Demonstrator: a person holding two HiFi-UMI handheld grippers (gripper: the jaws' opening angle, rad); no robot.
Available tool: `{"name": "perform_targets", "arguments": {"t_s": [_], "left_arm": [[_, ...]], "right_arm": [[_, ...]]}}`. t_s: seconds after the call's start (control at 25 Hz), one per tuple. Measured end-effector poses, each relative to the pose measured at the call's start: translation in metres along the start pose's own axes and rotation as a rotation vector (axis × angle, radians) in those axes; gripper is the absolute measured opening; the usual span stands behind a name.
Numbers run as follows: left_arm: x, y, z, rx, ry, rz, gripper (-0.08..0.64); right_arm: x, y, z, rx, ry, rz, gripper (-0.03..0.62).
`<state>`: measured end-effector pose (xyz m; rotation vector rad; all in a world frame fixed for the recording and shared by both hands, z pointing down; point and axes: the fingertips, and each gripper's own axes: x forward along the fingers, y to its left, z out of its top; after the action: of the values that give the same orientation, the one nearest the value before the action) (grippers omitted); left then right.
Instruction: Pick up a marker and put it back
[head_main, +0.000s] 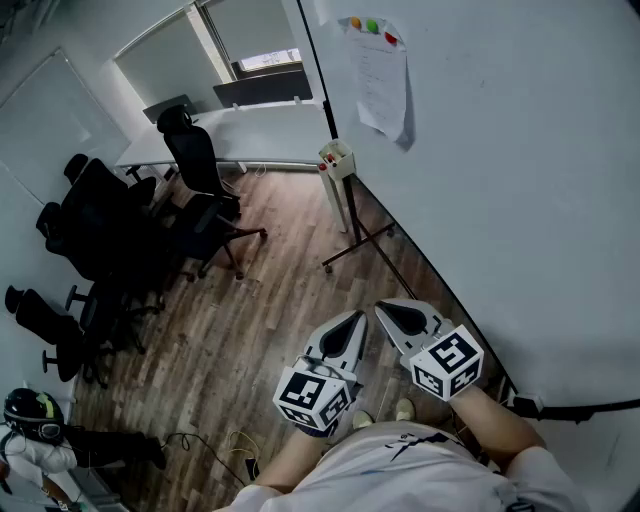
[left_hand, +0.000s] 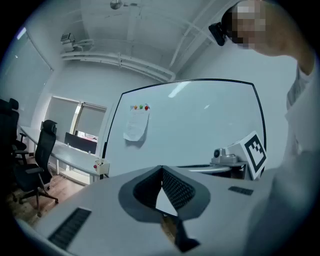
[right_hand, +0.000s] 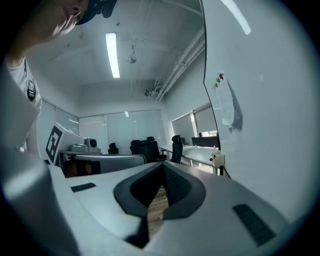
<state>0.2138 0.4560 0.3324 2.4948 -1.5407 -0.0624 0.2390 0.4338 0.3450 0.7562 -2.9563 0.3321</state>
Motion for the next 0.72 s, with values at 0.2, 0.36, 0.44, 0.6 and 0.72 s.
{"name": "perform_targets", "arguments": {"t_s": [0.2, 0.36, 0.44, 0.6, 0.72], "left_arm": [[0.001, -0.004, 0.0, 0.007, -0.001, 0.004, 0.011], [-0.003, -0.007, 0.002, 0.014, -0.005, 0.017, 0.011], [-0.006, -0.008, 0.004, 0.019, -0.01, 0.025, 0.011], [-0.005, -0.005, 0.012, 0.035, -0.031, 0.055, 0.011], [-0.004, -0.005, 0.009, 0.036, -0.035, 0.084, 0.011]], "right_arm": [[-0.006, 0.003, 0.004, 0.003, -0.028, 0.02, 0.014], [-0.016, 0.003, 0.006, 0.009, -0.039, 0.017, 0.014], [-0.02, 0.002, 0.008, 0.006, -0.044, 0.011, 0.014], [-0.026, -0.007, 0.015, -0.003, -0.058, 0.001, 0.014], [-0.031, -0.014, 0.012, 0.006, -0.063, 0.003, 0.014]]}}
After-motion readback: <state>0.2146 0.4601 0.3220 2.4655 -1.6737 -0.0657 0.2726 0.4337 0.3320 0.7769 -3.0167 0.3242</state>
